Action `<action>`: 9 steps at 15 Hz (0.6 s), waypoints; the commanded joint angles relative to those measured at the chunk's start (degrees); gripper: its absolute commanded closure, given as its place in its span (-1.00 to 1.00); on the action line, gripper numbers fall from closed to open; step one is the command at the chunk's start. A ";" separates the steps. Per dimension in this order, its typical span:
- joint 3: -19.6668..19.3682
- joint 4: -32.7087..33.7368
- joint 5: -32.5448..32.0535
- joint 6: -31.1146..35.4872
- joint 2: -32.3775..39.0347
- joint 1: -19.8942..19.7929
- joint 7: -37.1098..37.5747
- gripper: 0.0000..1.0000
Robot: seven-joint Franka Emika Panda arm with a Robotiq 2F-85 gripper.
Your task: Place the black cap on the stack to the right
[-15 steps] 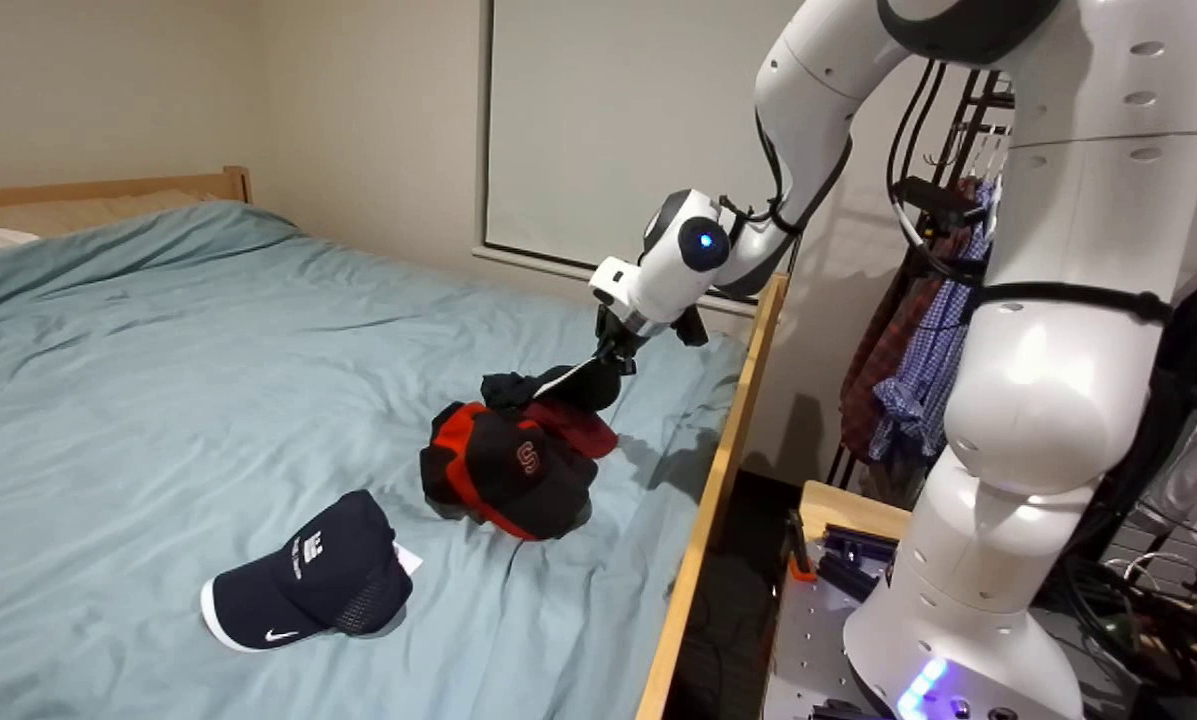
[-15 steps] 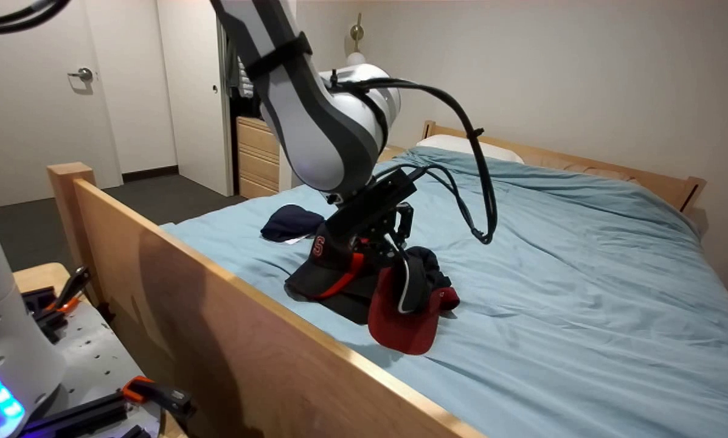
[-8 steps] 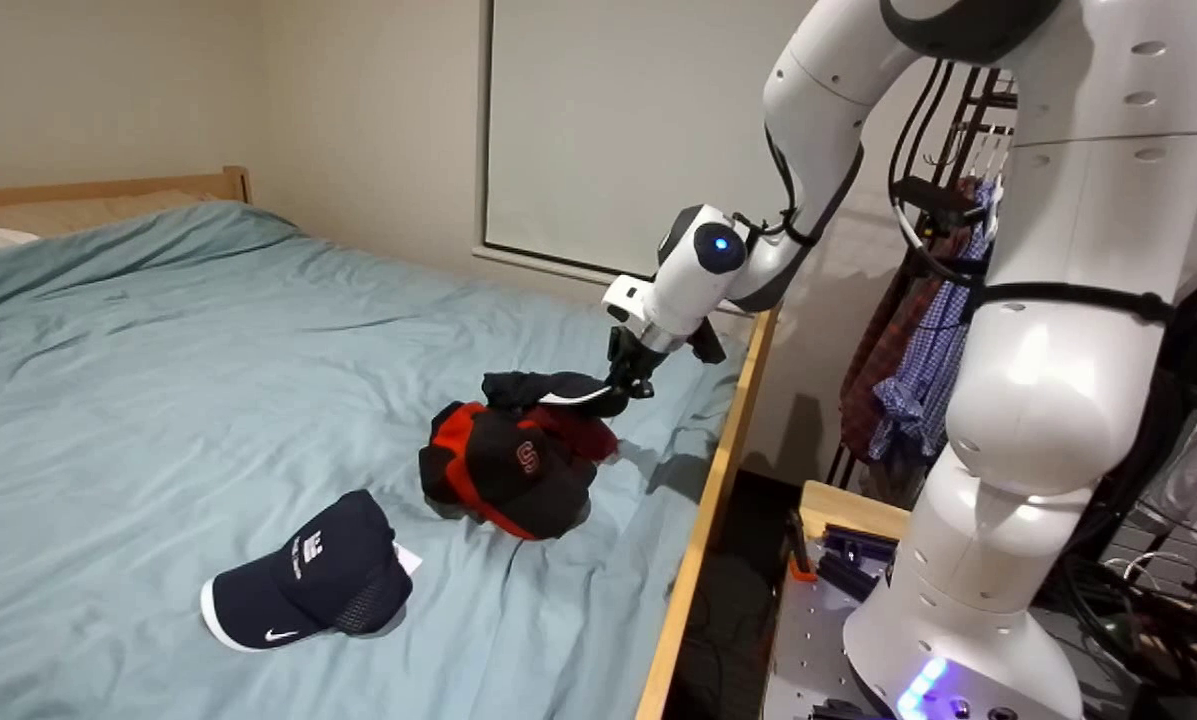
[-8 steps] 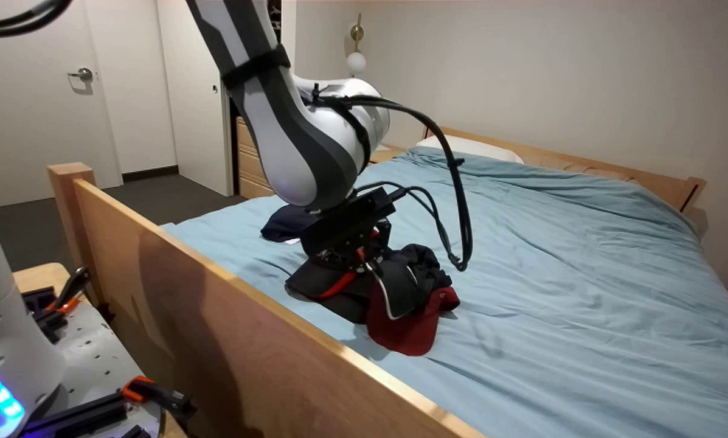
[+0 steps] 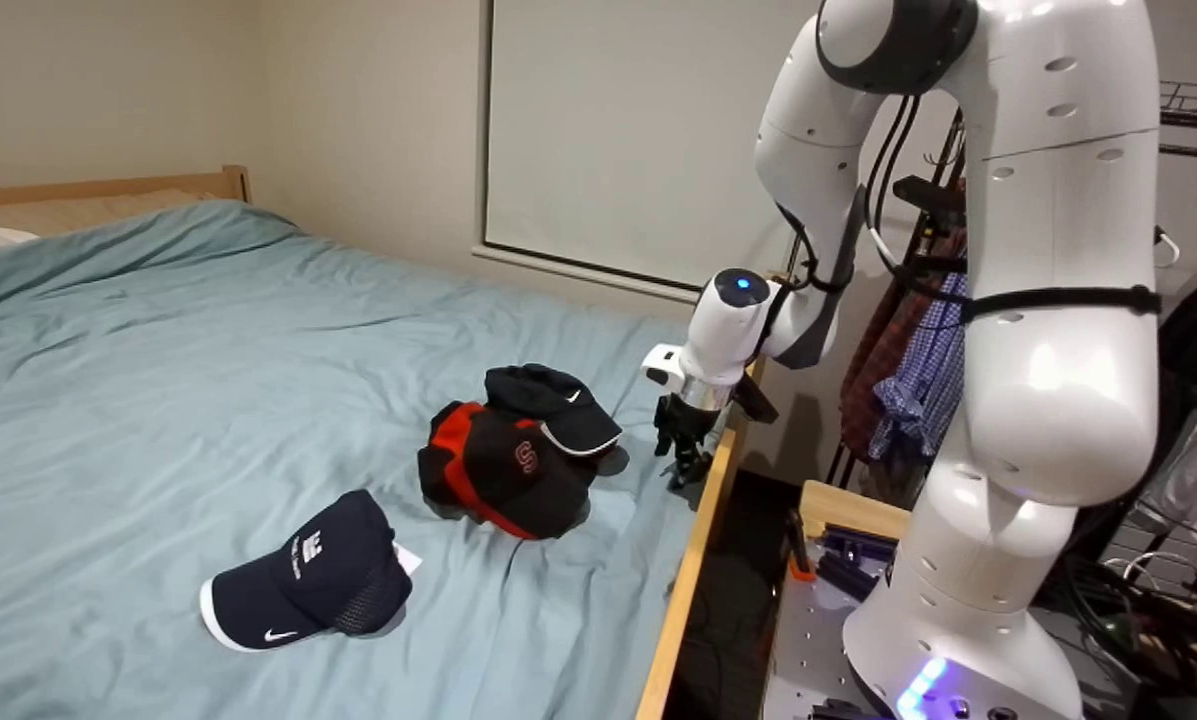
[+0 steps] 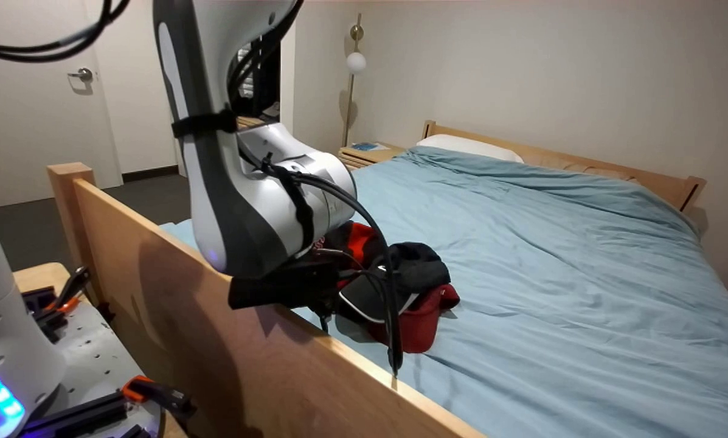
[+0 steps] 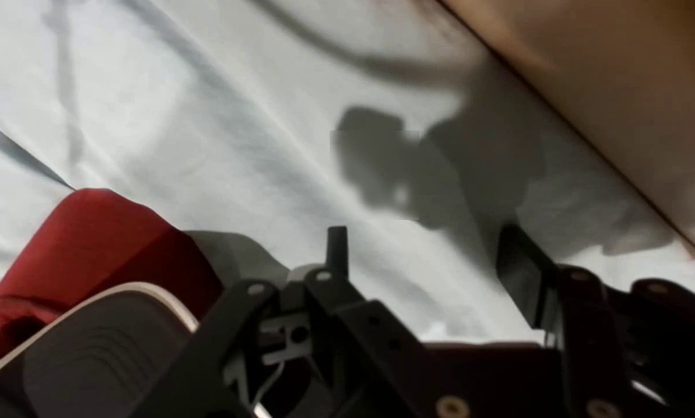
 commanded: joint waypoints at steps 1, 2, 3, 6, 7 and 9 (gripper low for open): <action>-7.57 -1.73 1.57 5.82 -2.21 10.63 1.66 -0.96; -9.95 -1.30 0.82 6.41 -2.08 15.42 3.82 -1.00; -10.02 0.24 0.48 8.82 -2.49 17.40 4.98 -1.00; -11.76 4.31 -0.09 10.05 -4.93 25.45 9.72 -1.00; -12.44 5.75 0.59 9.27 -5.75 27.74 11.91 -1.00; -15.36 10.29 0.22 12.04 -4.16 32.97 17.82 -1.00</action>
